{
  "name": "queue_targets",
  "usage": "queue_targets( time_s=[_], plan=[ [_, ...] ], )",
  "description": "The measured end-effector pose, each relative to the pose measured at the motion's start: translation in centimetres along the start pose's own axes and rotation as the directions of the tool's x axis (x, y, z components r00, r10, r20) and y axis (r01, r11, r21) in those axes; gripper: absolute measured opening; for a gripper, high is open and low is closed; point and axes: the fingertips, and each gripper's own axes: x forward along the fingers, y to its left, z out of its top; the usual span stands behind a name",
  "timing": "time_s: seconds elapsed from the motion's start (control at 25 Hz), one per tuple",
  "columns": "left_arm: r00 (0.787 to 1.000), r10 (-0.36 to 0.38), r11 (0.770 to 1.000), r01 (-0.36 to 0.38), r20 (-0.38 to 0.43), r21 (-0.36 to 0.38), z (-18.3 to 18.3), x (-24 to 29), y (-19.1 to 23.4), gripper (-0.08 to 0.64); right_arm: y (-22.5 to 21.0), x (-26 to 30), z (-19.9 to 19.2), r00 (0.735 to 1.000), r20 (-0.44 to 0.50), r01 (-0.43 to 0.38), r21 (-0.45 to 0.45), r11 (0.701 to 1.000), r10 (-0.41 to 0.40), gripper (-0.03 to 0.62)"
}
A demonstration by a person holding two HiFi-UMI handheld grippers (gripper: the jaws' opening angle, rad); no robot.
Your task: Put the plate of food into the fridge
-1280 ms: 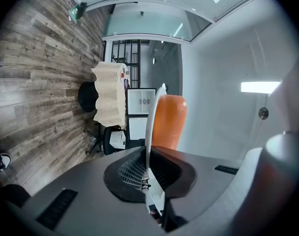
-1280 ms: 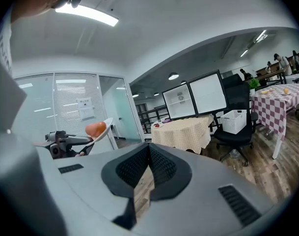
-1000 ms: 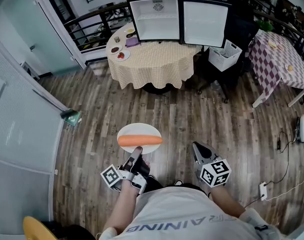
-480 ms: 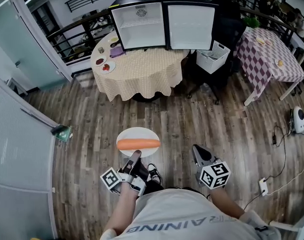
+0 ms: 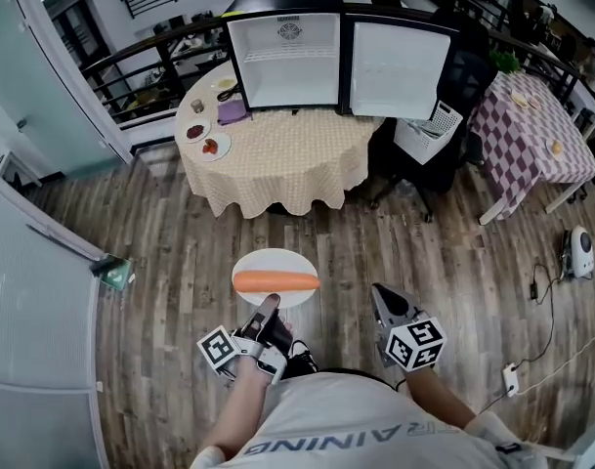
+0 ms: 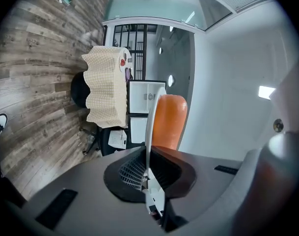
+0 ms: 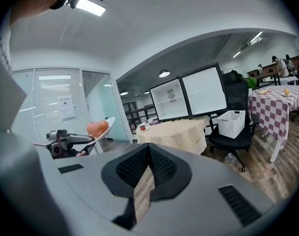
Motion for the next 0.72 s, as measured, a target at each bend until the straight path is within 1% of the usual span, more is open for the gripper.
queue_targets(
  time_s=[0.28, 0.4, 0.52, 0.72],
  plan=[
    [1.0, -0.001, 1.0, 0.001, 0.0, -0.005, 6.7, 2.1, -0.3, 0.025, 1.9, 6.4, 2.3, 1.0, -0.007, 0.01, -0.016, 1.0, -0.01, 0.02],
    [1.0, 0.0, 1.0, 0.0, -0.017, 0.004, 9.0, 2.9, -0.1, 0.025, 2.5, 8.4, 2.8, 1.0, -0.003, 0.027, -0.013, 1.0, -0.027, 0.02],
    [1.0, 0.002, 1.0, -0.002, -0.03, 0.011, 10.6, 3.9, 0.1, 0.025, 2.8, 9.7, 3.0, 0.999, -0.01, 0.038, -0.011, 0.999, -0.038, 0.02],
    [1.0, -0.019, 1.0, 0.019, -0.019, -0.011, 12.2, 5.4, 0.5, 0.025, 2.7, 12.1, 3.4, 0.999, -0.029, 0.032, -0.024, 0.999, -0.032, 0.02]
  ],
)
